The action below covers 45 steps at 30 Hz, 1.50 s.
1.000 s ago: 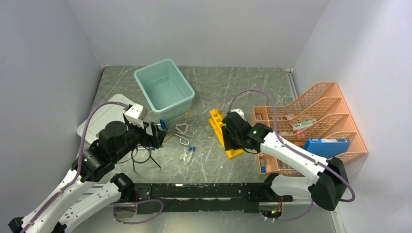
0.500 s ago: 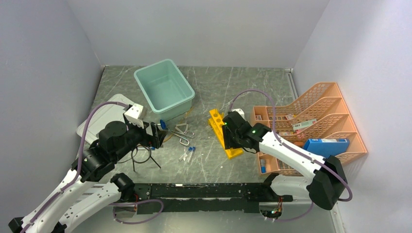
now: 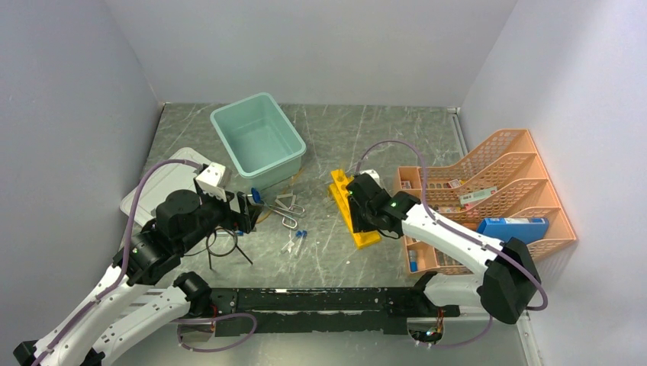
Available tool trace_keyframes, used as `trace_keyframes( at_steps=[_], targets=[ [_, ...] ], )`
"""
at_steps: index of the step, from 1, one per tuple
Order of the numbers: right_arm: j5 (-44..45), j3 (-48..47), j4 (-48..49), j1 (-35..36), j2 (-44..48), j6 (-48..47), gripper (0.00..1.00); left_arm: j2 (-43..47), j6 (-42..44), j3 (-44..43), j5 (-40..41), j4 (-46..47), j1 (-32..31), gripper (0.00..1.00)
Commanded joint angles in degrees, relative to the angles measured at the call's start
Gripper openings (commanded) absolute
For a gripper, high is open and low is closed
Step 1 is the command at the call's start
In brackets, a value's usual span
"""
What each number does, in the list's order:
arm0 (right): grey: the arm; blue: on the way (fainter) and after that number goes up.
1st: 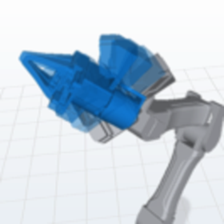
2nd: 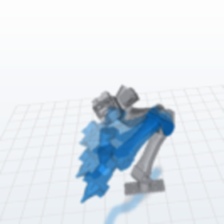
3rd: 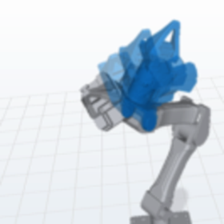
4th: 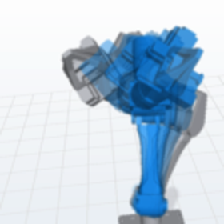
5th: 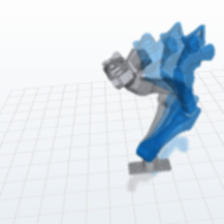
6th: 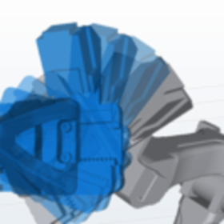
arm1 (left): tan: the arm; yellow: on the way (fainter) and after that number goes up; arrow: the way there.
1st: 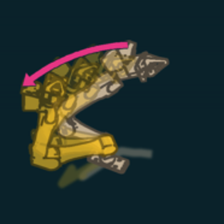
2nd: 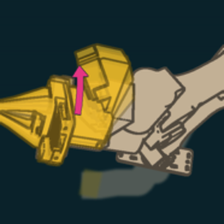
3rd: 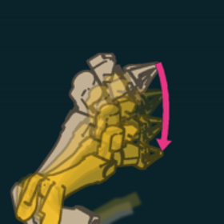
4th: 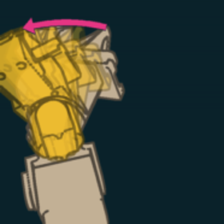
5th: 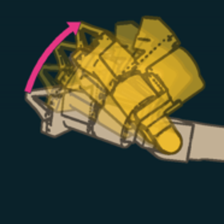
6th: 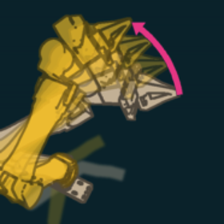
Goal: Organize the chemistry lab equipment
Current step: Move the test tube rack to the center of the board.
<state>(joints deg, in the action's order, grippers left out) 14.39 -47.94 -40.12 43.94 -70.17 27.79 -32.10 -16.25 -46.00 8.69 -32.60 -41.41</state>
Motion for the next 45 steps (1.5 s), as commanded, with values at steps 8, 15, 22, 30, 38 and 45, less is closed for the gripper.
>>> trace_keyframes(
  at_steps=[8,15,22,30,38,45],
  targets=[
    [2.63,-4.10,3.46,-0.35,-4.21,0.80,0.22,0.08,0.69,0.34,-0.52,0.94,0.01,0.95],
    [4.78,-9.81,5.25,-0.70,-10.75,2.54,0.04,0.17,0.69,0.29,-0.24,0.78,-0.09,0.95],
    [5.49,-14.72,8.75,-2.60,-16.79,3.66,0.00,0.37,0.61,0.34,0.15,0.70,0.01,0.95],
    [4.28,-22.63,11.69,-6.28,-25.37,1.53,0.00,0.46,0.58,0.38,0.45,0.74,-0.04,0.95],
    [3.37,-28.95,13.12,-10.96,-32.79,0.25,0.00,0.84,0.12,0.47,1.59,0.34,-0.02,0.96],
    [4.88,-36.22,11.18,-14.42,-38.50,-1.33,0.00,0.72,0.12,0.51,1.66,0.34,-0.05,0.96]
  ],
)
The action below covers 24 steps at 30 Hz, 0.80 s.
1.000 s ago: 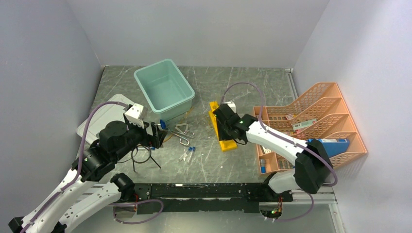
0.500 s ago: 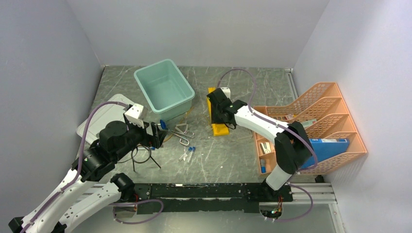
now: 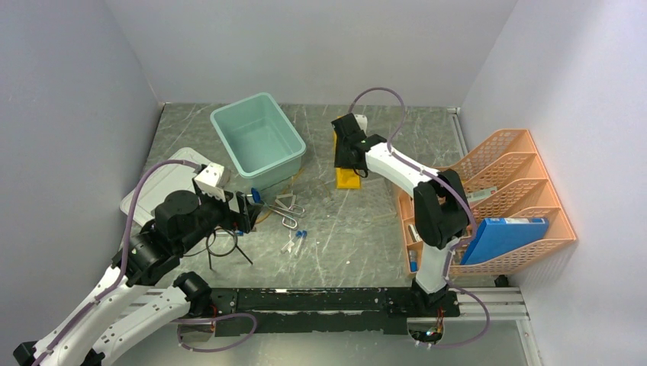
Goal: Organize the chemistry lab equipment
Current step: Move the test tube rack to the center of the board.
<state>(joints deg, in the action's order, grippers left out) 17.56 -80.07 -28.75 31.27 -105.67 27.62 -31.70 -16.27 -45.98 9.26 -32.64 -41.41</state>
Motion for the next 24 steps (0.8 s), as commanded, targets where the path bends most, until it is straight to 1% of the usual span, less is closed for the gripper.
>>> trace_keyframes(
  at_steps=[1,16,24],
  targets=[
    [1.93,-4.97,-0.48,-2.05,-3.76,-1.20,0.00,0.33,0.13,0.45,1.05,0.39,-0.01,0.96],
    [2.50,-14.35,-3.40,-10.44,-10.38,-3.26,0.00,1.73,0.06,0.62,1.29,0.43,-0.06,0.96],
    [3.75,-16.08,-5.26,-14.58,-11.97,-5.13,0.00,1.86,0.26,0.62,0.92,0.56,-0.03,0.96]
  ],
)
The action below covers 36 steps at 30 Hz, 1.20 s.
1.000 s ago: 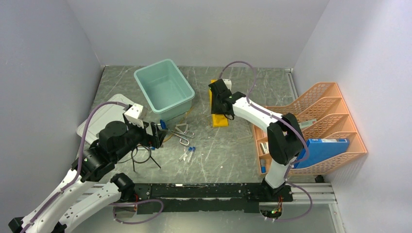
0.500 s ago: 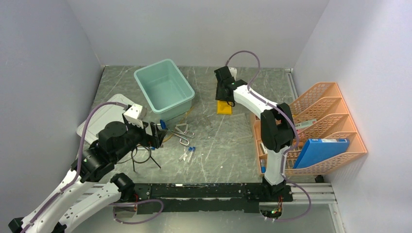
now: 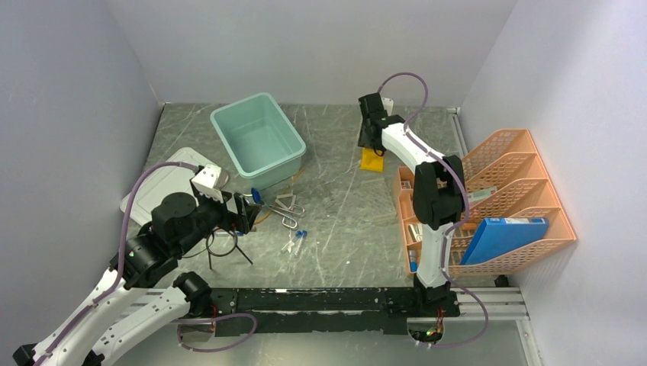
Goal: Organize the chemistry lab equipment
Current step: Move the test tube rack to the center of the board.
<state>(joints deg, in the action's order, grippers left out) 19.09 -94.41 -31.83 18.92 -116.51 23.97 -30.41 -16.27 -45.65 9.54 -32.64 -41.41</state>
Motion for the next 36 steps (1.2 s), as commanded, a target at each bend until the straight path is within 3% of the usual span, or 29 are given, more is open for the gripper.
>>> trace_keyframes(
  at_steps=[1,10,14,26,36],
  targets=[
    [2.26,-1.68,-2.19,-2.73,-1.09,-1.47,0.00,0.57,0.18,0.30,0.71,0.56,-0.01,0.96],
    [2.11,-2.12,-2.92,-4.11,-1.44,-1.35,0.04,0.44,0.35,0.38,0.32,0.65,-0.07,0.96],
    [1.52,-3.32,-3.52,-4.10,-1.70,-1.01,0.22,0.71,0.28,0.38,0.53,0.65,0.01,0.97],
    [1.60,-5.56,-5.00,-4.15,-0.73,-0.68,0.57,0.71,0.45,0.38,0.14,0.74,0.00,0.97],
    [0.10,-5.57,-6.22,-4.06,2.70,-0.32,0.62,1.01,0.54,0.47,-0.12,0.91,-0.01,0.97]
  ],
)
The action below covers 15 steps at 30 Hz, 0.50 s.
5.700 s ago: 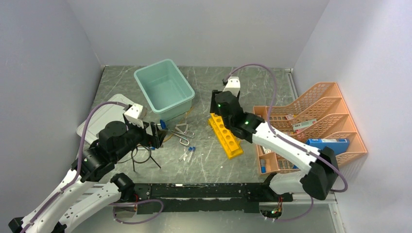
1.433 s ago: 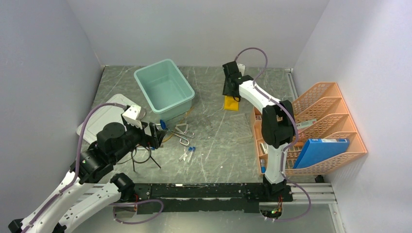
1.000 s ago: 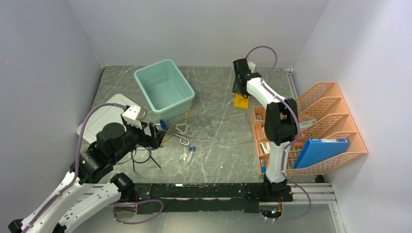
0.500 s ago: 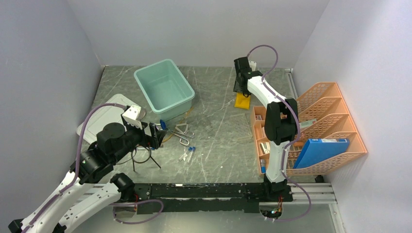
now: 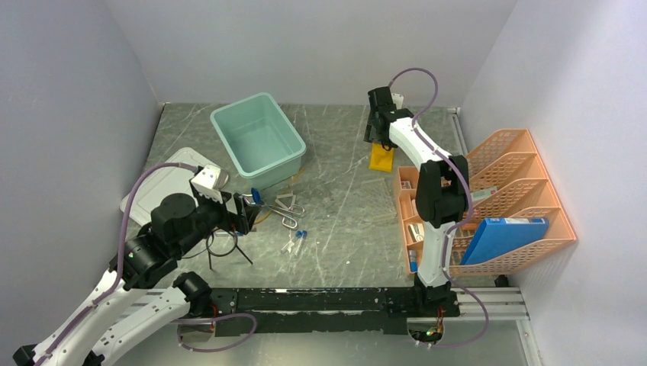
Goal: Organize the chemistry lab equipment
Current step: Move the test tube rack to the center of the board.
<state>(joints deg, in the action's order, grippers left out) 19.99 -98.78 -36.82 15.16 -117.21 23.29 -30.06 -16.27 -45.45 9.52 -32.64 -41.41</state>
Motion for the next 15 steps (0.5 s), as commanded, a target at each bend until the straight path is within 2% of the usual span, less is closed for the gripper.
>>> trace_keyframes(
  at_steps=[1,9,15],
  targets=[
    [-1.25,-0.89,-1.43,-0.26,4.38,0.55,0.62,0.78,0.54,0.28,-0.12,0.91,-0.05,0.97],
    [-6.95,10.33,0.13,0.70,16.30,1.39,0.63,1.35,0.67,0.35,-0.48,1.07,0.00,0.97],
    [-8.02,21.16,0.63,3.62,26.39,2.23,0.63,0.95,0.78,0.28,-1.12,1.24,0.00,0.97]
  ],
)
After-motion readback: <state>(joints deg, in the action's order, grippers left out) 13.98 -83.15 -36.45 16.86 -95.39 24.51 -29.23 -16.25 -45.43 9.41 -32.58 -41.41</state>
